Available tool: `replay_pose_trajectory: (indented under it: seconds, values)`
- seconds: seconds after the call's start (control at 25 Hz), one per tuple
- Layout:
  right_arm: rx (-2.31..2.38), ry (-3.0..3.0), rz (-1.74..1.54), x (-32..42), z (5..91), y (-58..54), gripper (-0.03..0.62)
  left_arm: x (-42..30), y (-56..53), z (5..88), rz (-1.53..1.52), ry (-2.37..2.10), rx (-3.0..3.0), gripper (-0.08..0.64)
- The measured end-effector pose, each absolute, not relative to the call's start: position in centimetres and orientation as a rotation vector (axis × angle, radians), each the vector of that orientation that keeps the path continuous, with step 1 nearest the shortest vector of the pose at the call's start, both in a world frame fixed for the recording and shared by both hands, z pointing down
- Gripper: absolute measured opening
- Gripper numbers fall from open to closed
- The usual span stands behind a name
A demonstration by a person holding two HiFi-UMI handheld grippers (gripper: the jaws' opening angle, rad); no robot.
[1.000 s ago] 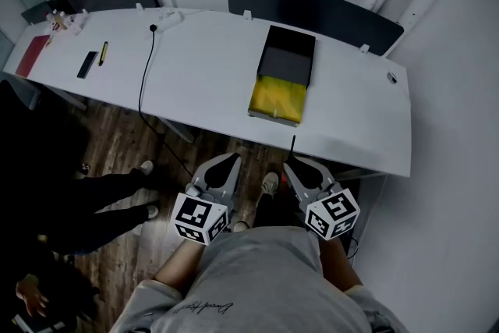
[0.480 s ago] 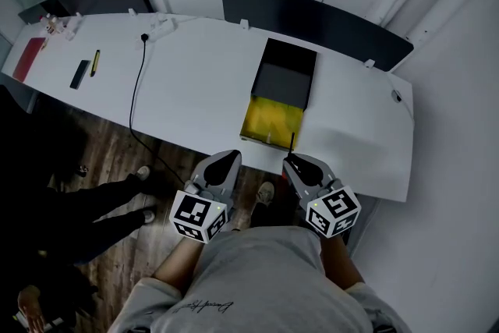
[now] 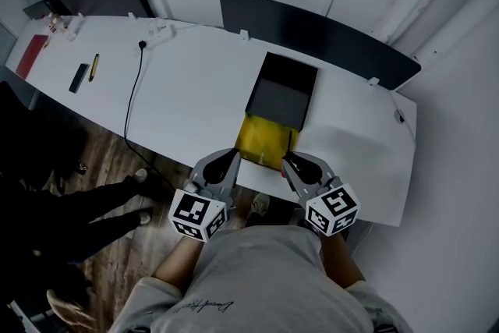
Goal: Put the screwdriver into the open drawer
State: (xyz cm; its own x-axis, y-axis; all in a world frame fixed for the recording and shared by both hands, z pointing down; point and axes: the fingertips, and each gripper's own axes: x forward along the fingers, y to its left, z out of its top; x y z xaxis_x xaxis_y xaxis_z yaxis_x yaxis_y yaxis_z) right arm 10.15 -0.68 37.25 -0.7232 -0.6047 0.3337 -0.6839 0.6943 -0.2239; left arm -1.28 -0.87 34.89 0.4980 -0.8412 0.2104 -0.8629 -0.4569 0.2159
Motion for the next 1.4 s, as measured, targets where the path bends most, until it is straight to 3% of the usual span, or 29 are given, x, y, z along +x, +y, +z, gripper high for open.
replay_pose_trajectory:
  seconds: [1.4]
  values:
    - [1.062, -2.577, 0.574, 9.5, 39.3, -5.5, 0.074, -2.7, -6.2, 36.0, 0.182, -1.382, 2.455, 0.002]
